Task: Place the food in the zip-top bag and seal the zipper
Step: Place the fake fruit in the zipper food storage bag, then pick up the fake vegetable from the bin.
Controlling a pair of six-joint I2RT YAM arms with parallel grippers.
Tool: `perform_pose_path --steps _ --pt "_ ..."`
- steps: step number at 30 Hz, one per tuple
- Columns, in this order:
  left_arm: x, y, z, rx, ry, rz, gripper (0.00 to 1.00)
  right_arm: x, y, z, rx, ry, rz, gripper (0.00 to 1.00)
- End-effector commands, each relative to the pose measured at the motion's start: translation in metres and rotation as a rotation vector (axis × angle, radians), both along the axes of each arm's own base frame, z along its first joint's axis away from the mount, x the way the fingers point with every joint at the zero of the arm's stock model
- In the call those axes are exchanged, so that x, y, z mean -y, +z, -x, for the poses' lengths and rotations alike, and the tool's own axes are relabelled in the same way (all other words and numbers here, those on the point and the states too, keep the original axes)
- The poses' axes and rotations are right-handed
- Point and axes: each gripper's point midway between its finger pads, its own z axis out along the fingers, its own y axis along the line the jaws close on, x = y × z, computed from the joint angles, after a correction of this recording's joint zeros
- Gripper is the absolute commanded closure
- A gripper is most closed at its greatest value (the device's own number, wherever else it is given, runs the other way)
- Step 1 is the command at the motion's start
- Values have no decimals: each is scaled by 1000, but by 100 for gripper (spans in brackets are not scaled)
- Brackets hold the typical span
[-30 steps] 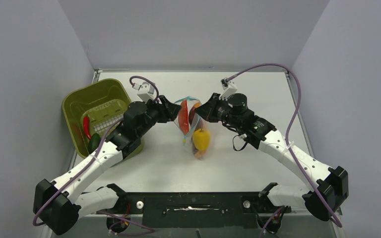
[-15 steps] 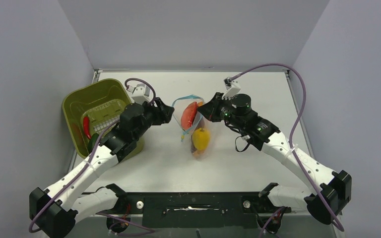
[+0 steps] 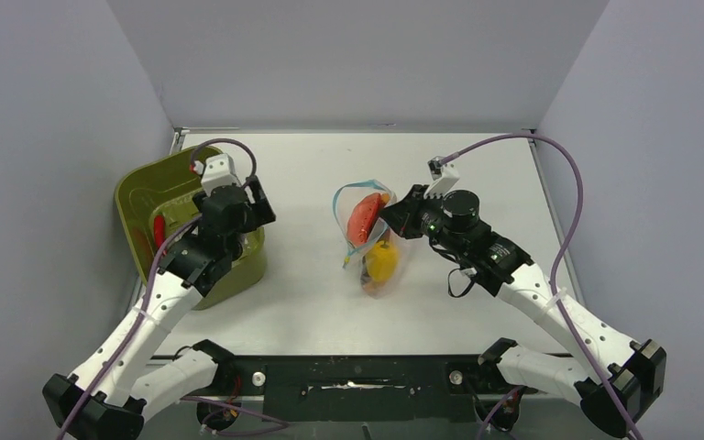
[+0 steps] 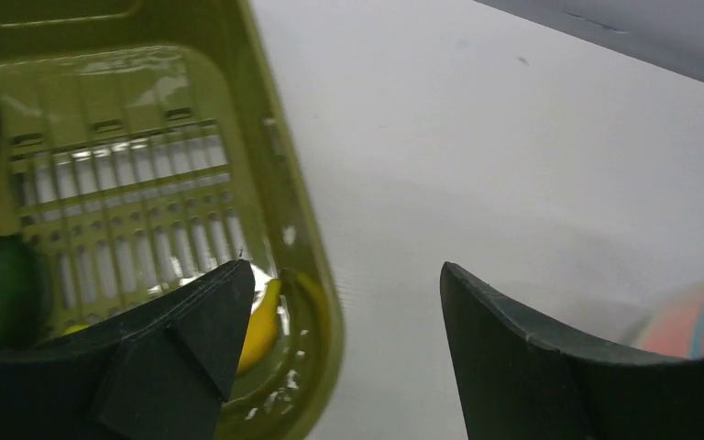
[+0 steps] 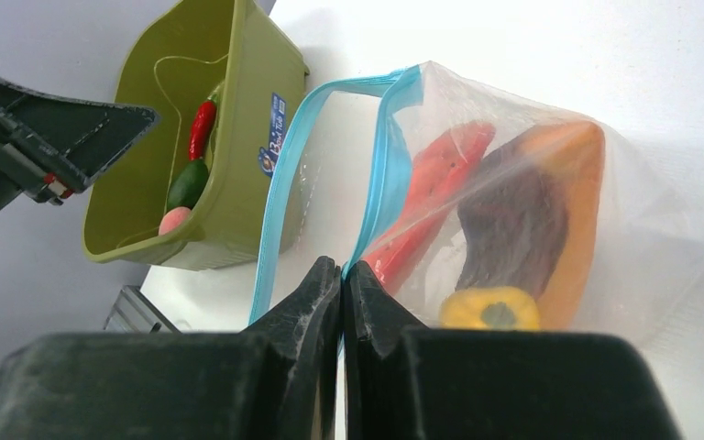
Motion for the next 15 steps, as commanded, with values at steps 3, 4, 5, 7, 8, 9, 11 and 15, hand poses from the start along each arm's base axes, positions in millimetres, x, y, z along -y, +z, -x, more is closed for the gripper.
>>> perform_pose_path --steps 3,4,5,7,8,9,11,15 --pt "-89 3 0 -45 253 -132 27 5 21 1 76 -9 -23 100" --pt "-99 1 -1 -54 273 -151 27 6 21 0 76 -10 -22 100" --pt "-109 -1 -3 -59 290 -171 28 6 21 1 78 -8 -22 100" --pt "-133 -8 -7 -89 337 -214 32 6 23 1 79 -4 -20 100" --pt "-142 -12 -9 -108 351 -233 33 6 24 1 82 -1 -18 100" --pt "-151 -18 -11 -129 364 -250 35 6 25 2 84 2 -18 100" --pt "-168 -31 -16 -173 398 -278 37 6 28 2 90 4 -17 100" --pt "-201 -51 -27 -239 479 -338 41 8 32 3 95 12 -2 100"
